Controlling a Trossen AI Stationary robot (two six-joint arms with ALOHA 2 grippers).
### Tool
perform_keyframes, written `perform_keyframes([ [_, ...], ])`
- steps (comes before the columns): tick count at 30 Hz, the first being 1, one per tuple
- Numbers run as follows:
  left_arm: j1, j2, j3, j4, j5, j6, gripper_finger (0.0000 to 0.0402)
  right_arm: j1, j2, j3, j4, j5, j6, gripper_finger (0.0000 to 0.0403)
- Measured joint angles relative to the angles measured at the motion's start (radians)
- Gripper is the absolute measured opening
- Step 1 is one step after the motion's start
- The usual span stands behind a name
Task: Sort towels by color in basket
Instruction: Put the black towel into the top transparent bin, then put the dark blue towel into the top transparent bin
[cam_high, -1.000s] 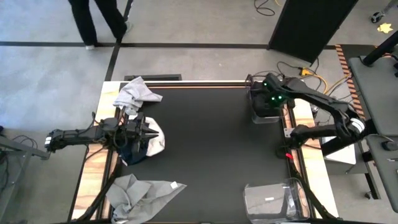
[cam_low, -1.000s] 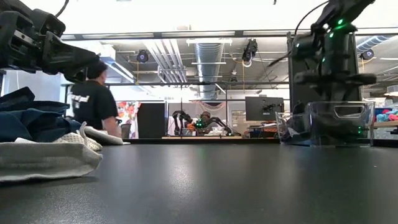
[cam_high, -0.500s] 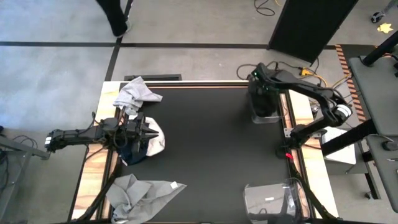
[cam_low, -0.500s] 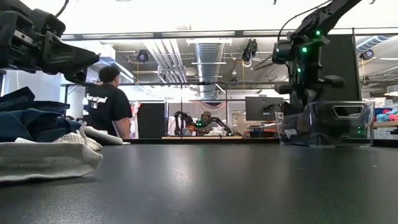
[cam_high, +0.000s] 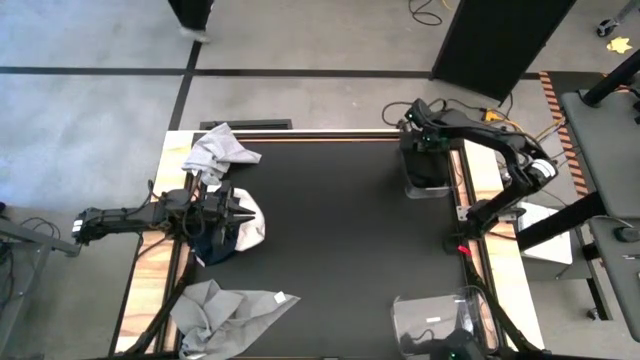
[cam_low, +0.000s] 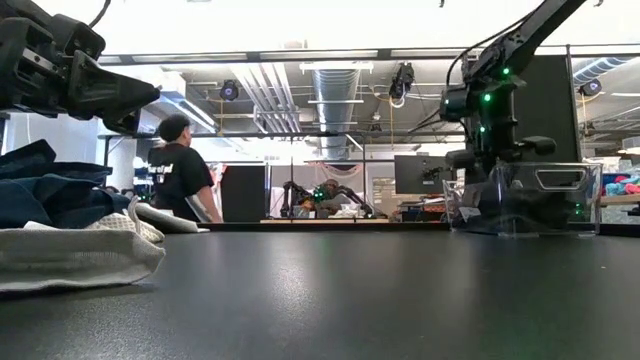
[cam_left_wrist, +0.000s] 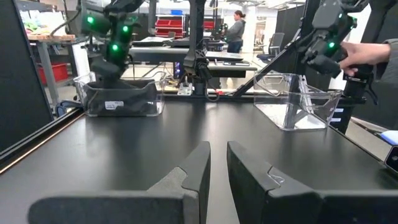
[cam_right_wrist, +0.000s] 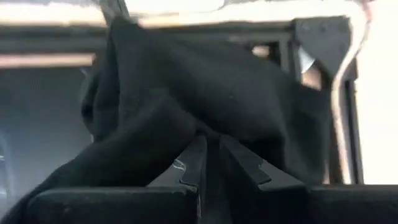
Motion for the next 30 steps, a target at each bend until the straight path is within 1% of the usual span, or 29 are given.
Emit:
perform_keyframes([
  [5, 0.000, 0.000, 0.000, 0.000, 0.000, 0.000, 0.0039, 0.020, -0.096, 0.043, 0.001, 0.013, -0.015, 0.0039],
  [7, 0.000, 0.000, 0.000, 0.000, 0.000, 0.000, 0.0039, 0.053, -0.153, 0.046, 0.001, 0.016, -0.032, 0.0040],
  [9, 0.000, 0.000, 0.000, 0.000, 0.000, 0.000, 0.0039, 0.110, -0.213, 0.032, 0.005, 0.024, -0.056, 0.0040],
  [14, 0.000, 0.000, 0.000, 0.000, 0.000, 0.000, 0.0039, 0.323, -0.345, -0.060, 0.029, 0.092, -0.106, 0.0038],
  [17, 0.000, 0.000, 0.000, 0.000, 0.000, 0.000, 0.0039, 0.464, -0.408, -0.123, 0.100, 0.090, -0.108, 0.0038],
  [20, 0.000, 0.000, 0.000, 0.000, 0.000, 0.000, 0.0039, 0.600, -0.453, -0.176, 0.208, 0.086, -0.135, 0.0038],
  [24, 0.000, 0.000, 0.000, 0.000, 0.000, 0.000, 0.0039, 0.759, -0.474, -0.201, 0.315, 0.078, -0.204, 0.0038],
  [28, 0.000, 0.000, 0.000, 0.003, -0.003, 0.004, 0.0039, 0.888, -0.474, -0.199, 0.329, 0.056, -0.235, 0.0038],
  [30, 0.000, 0.001, 0.000, 0.048, -0.033, 0.029, 0.0039, 0.942, -0.474, -0.198, 0.331, 0.055, -0.235, 0.0039],
])
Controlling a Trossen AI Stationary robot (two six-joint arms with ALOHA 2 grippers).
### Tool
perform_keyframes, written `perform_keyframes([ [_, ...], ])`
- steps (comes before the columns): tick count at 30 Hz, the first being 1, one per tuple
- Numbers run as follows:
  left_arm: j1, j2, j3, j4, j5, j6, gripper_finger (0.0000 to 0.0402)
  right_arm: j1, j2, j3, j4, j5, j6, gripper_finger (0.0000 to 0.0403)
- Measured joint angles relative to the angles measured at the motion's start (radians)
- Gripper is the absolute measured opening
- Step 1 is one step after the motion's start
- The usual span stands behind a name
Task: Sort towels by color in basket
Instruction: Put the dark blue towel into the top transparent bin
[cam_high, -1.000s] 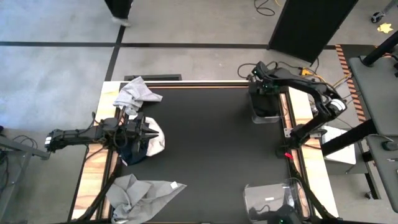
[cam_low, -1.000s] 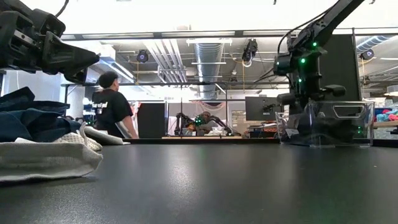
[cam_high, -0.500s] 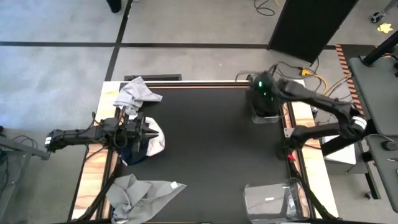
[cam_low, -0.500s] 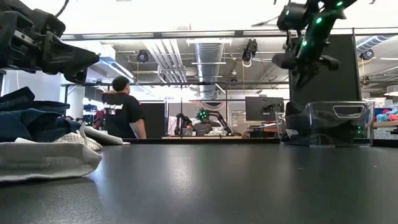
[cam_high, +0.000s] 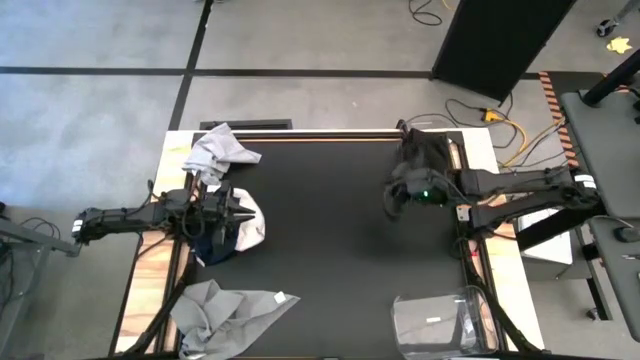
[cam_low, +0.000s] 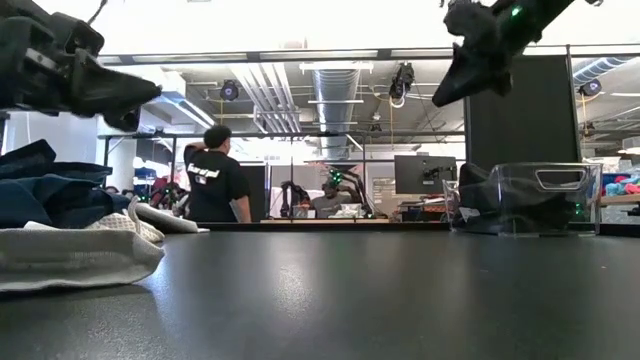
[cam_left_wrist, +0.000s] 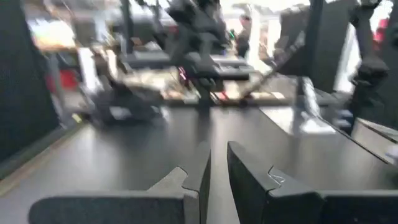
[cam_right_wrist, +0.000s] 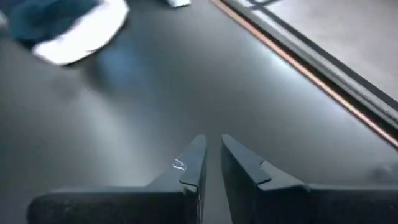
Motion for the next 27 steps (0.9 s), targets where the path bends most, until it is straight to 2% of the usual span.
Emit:
perform_keyframes([
  [6, 0.000, -0.001, 0.000, 0.232, -0.026, -0.112, 0.0039, 0.094, 0.000, 0.000, 0.074, 0.009, -0.001, 0.0038],
  [11, -0.002, 0.000, 0.000, 0.326, -0.018, -0.105, 0.0039, 0.124, 0.000, 0.002, 0.102, 0.010, -0.001, 0.0039],
  [15, -0.004, 0.019, 0.003, 0.390, 0.010, -0.212, 0.0039, 0.173, 0.001, 0.002, 0.103, 0.010, 0.007, 0.0038],
  [17, -0.005, 0.047, 0.020, 0.309, -0.002, -0.250, 0.0039, 0.200, 0.005, 0.002, 0.104, 0.010, 0.007, 0.0038],
  [19, -0.006, 0.091, 0.056, 0.160, -0.069, -0.306, 0.0039, 0.228, 0.007, 0.001, 0.102, 0.010, 0.007, 0.0038],
  [23, -0.006, 0.197, 0.198, -0.256, -0.288, -0.462, 0.0044, 0.278, 0.007, 0.001, 0.103, 0.010, 0.007, 0.0038],
  [27, -0.006, 0.320, 0.344, -0.618, -0.354, -0.613, 0.0069, 0.301, 0.008, 0.000, 0.101, 0.010, 0.007, 0.0038],
])
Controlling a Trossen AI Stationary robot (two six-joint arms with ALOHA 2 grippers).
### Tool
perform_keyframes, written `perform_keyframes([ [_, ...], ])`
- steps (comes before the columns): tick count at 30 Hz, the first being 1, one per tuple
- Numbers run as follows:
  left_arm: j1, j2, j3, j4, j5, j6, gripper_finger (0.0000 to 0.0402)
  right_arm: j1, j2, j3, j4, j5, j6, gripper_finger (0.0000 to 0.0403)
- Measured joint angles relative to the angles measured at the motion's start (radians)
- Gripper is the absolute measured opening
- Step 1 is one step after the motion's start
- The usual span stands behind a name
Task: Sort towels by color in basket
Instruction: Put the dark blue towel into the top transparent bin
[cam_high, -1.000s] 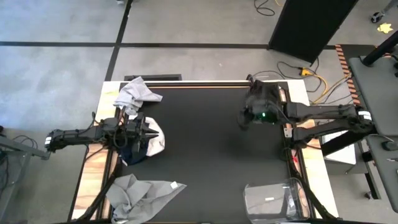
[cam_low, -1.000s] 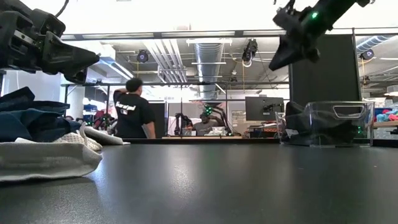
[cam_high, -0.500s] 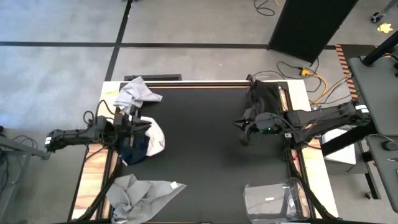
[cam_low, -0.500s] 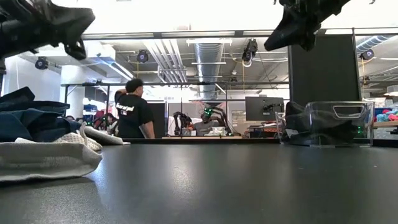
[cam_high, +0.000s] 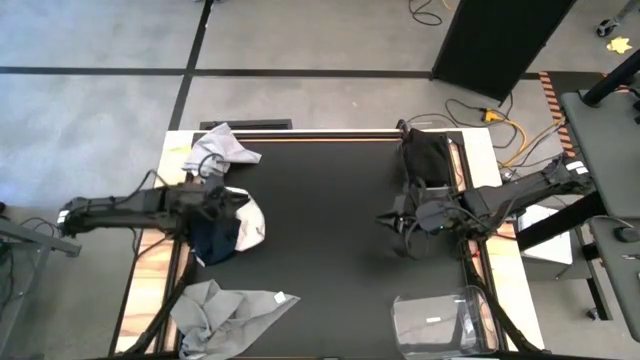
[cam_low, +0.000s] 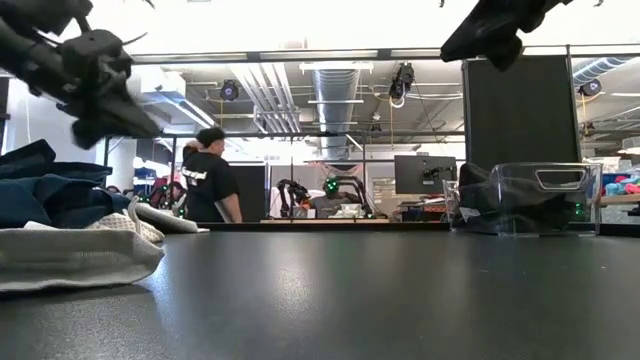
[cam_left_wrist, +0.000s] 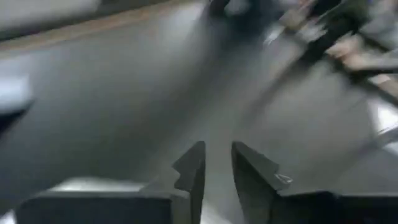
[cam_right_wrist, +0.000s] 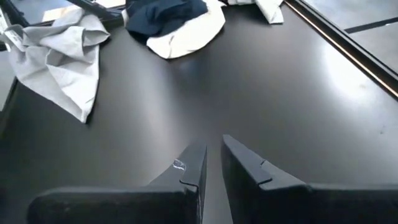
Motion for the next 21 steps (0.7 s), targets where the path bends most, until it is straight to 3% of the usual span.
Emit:
perform_keyframes([
  [5, 0.000, 0.157, 0.151, -0.318, -0.012, -0.163, 0.0129, -0.001, 0.013, -0.003, -0.005, 0.002, 0.008, 0.0038],
  [12, -0.002, 0.392, 0.239, -0.486, 0.058, -0.240, 0.0210, -0.001, 0.021, -0.004, -0.005, 0.036, 0.044, 0.0038],
  [21, -0.003, 0.667, 0.287, -0.574, 0.199, -0.272, 0.0226, -0.001, 0.035, -0.005, -0.016, 0.033, 0.071, 0.0038],
])
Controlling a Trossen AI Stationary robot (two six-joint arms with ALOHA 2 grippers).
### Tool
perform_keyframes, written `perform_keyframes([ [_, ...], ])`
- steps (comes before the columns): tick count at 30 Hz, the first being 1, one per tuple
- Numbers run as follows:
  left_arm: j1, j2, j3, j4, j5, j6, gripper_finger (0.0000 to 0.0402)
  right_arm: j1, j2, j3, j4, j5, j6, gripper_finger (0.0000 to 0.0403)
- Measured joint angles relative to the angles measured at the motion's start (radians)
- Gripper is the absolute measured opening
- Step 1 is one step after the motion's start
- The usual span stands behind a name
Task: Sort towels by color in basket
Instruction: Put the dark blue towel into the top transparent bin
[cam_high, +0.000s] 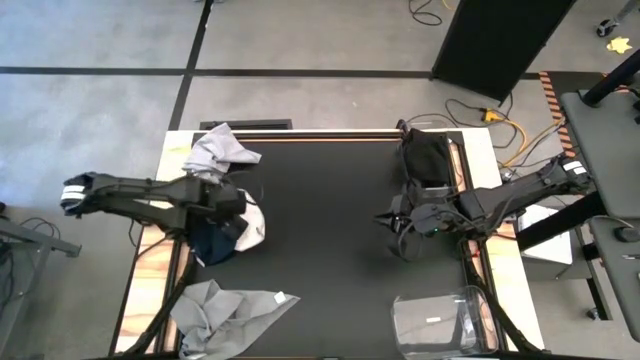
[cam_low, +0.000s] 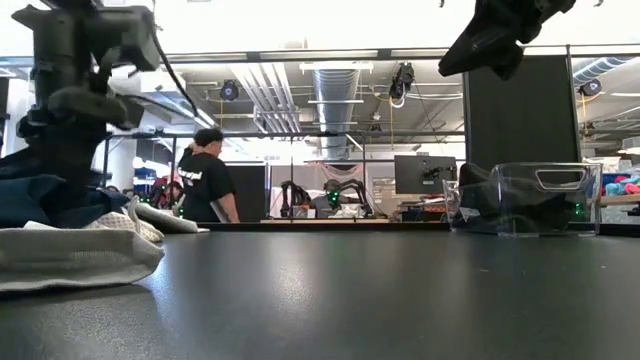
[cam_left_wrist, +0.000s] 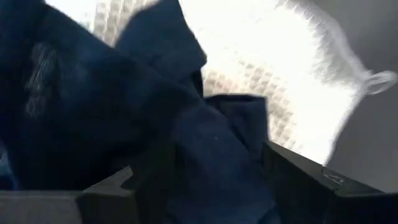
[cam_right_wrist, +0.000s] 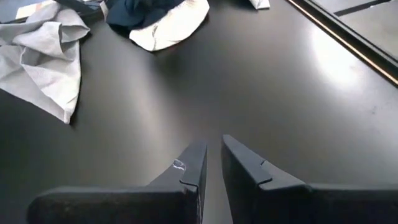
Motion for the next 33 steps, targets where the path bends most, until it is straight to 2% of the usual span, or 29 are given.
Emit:
perform_keyframes([
  [5, 0.000, 0.120, -0.001, -0.013, 0.016, -0.015, 0.0223, 0.000, 0.010, -0.001, 0.000, -0.009, 0.002, 0.0038],
  [8, -0.002, 0.180, -0.009, -0.012, 0.016, 0.007, 0.0204, 0.000, 0.014, -0.001, -0.006, -0.010, 0.002, 0.0038],
  [11, -0.012, 0.230, -0.014, -0.022, 0.007, 0.029, 0.0159, 0.000, 0.018, -0.001, -0.014, -0.011, 0.002, 0.0038],
  [15, -0.036, 0.267, 0.012, -0.084, 0.008, 0.032, 0.0051, 0.000, 0.019, -0.001, -0.019, -0.017, 0.001, 0.0038],
  [17, -0.045, 0.275, 0.061, -0.153, 0.010, 0.031, 0.0015, 0.000, 0.019, -0.001, -0.020, -0.017, -0.001, 0.0038],
  [24, -0.064, 0.251, 0.362, -0.443, 0.081, 0.122, 0.0007, 0.000, 0.019, -0.001, -0.020, -0.018, -0.003, 0.0038],
  [30, -0.063, 0.191, 0.650, -0.439, 0.049, 0.215, 0.0005, 0.000, 0.018, -0.001, -0.019, -0.018, -0.003, 0.0038],
  [33, -0.063, 0.169, 0.712, -0.448, 0.026, 0.213, 0.0005, 0.000, 0.018, -0.001, -0.022, -0.023, -0.001, 0.0038],
])
